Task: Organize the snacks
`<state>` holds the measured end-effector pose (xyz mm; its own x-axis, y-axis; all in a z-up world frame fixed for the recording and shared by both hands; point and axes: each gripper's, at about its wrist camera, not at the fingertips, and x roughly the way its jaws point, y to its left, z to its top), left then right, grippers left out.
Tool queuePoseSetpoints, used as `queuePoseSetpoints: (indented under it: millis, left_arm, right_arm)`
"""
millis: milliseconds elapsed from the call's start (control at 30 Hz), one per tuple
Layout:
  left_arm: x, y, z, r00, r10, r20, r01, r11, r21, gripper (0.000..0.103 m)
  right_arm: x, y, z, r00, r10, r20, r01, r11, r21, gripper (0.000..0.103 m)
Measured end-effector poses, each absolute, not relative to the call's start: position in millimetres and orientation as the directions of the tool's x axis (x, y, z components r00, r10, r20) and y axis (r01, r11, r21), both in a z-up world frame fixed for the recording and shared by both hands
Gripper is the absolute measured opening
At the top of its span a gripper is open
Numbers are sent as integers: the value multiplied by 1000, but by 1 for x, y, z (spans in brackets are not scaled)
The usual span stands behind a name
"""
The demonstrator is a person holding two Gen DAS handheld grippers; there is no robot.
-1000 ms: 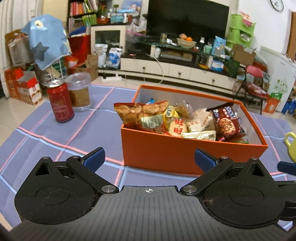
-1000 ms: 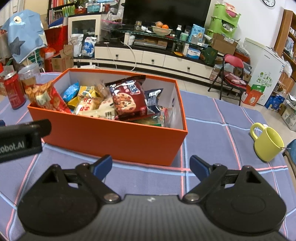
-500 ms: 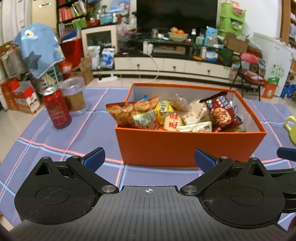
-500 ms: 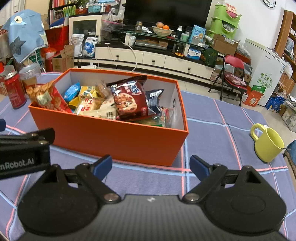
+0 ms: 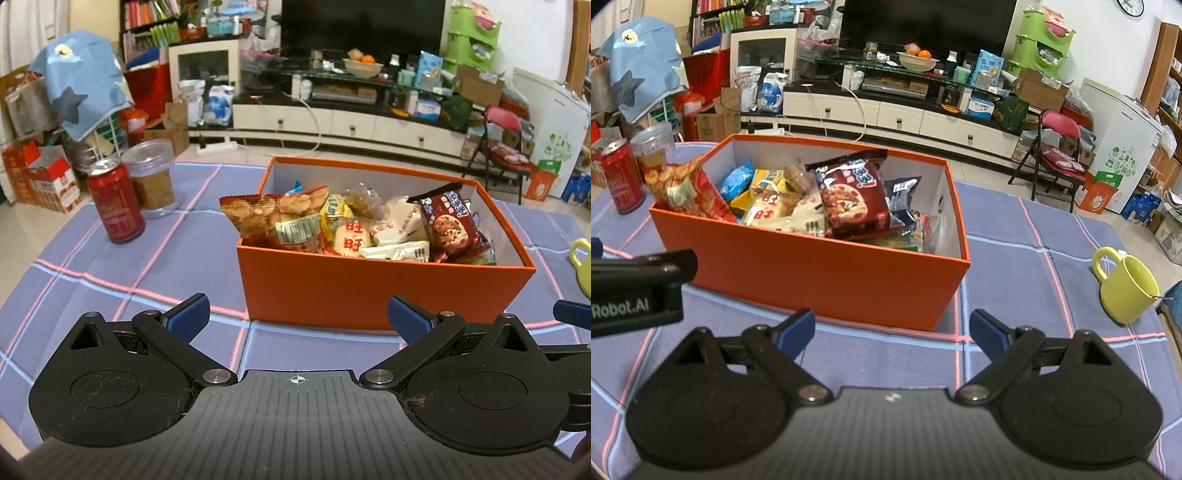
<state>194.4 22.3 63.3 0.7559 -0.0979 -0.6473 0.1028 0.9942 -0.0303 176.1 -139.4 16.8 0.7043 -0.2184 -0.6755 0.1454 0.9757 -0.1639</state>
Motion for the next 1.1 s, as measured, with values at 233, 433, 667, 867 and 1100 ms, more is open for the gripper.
queuePoseSetpoints:
  millis: [233,433,667,867,1100]
  left_arm:
    - [192,16,64,761,-97,-641,124,992,-3,84]
    - [191,14,63,760,-107,-642,132,991,-9,84]
    - [190,8,64,759,-86,-645,127,992,17,84]
    - [186,6,66,766,-91,-637,137,990,22,84]
    - [184,4,66,775,-106,-623,159,987,29,84]
  right_arm:
    - [176,-139,16,704,-219,-676,143,976,-166,91]
    - [176,-138,16,703,-215,-678,136,976,-169,91]
    - [176,-139,17,706,-214,-675,140,976,-164,91]
    - [176,-138,17,705,-215,-676,139,976,-165,91]
    - [176,-136,15,702,-211,-680,129,977,-171,91]
